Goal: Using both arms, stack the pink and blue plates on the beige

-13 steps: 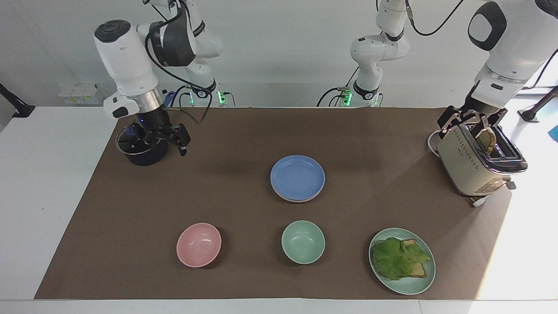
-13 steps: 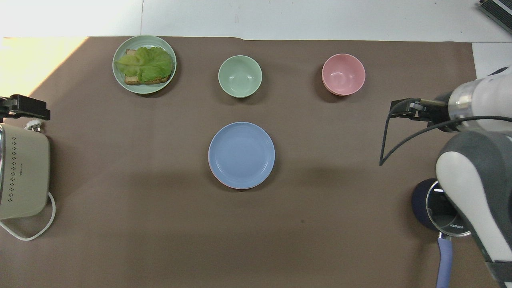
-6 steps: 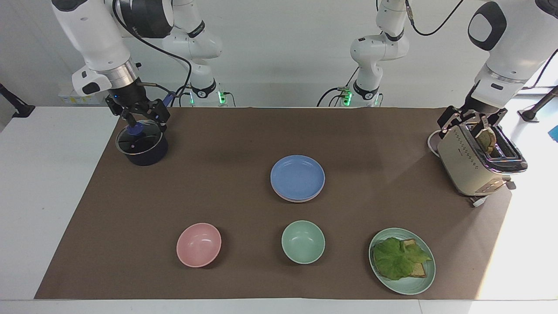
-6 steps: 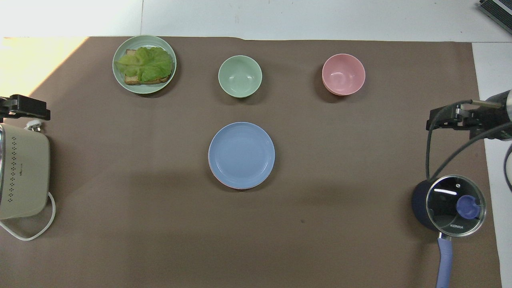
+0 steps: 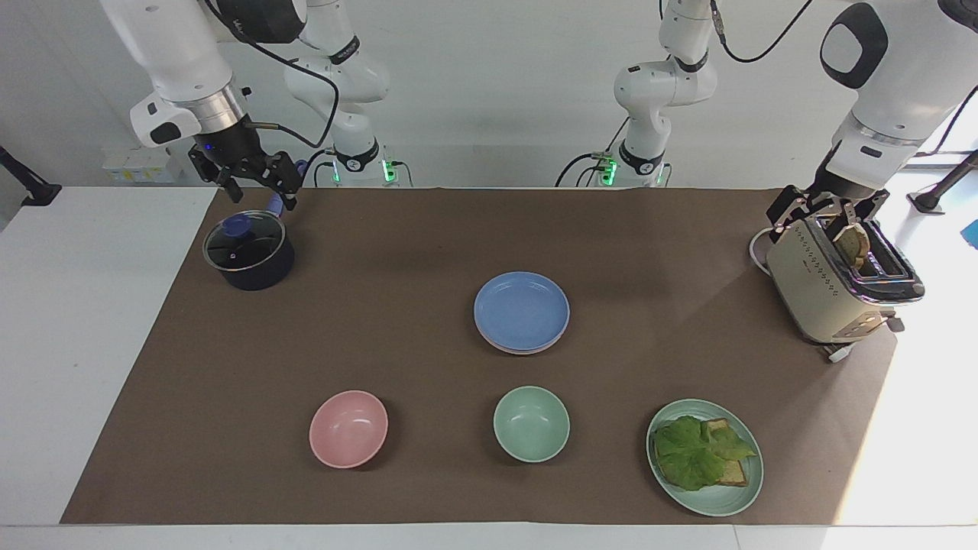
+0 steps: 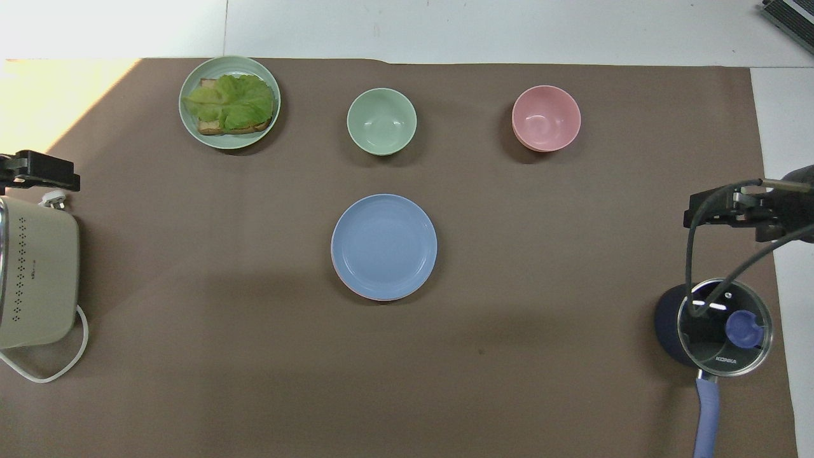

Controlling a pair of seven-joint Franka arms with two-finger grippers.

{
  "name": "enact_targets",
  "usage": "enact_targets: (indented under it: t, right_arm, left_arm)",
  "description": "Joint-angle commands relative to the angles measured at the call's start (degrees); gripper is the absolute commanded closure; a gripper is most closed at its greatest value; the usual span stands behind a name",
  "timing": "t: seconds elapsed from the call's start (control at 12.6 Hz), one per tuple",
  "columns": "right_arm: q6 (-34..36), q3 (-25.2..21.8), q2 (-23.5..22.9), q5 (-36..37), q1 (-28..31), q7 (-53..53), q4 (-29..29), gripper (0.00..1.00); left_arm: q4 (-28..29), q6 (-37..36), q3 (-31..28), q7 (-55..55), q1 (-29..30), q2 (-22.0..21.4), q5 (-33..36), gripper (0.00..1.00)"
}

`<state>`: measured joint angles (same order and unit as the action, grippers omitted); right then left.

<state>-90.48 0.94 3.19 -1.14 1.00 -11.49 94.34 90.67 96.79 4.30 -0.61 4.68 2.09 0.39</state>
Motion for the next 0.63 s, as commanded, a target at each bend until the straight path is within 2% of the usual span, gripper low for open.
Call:
enact_targets:
  t: [0.0,0.55]
  right_arm:
    - [-0.40,0.03,-0.38,1.05,0.67,2.70,-0.56,0.00]
    - [0.48,0.03,-0.56,1.14,0.85,2.79,-0.65,0.00]
  left_arm:
    - [-0.32,-0.99,0.00,-0.45,0.06,-0.16,0.67,0.00]
    - [-0.32,-0.99,0.00,-0.45,0.06,-0.16,0.67,0.00]
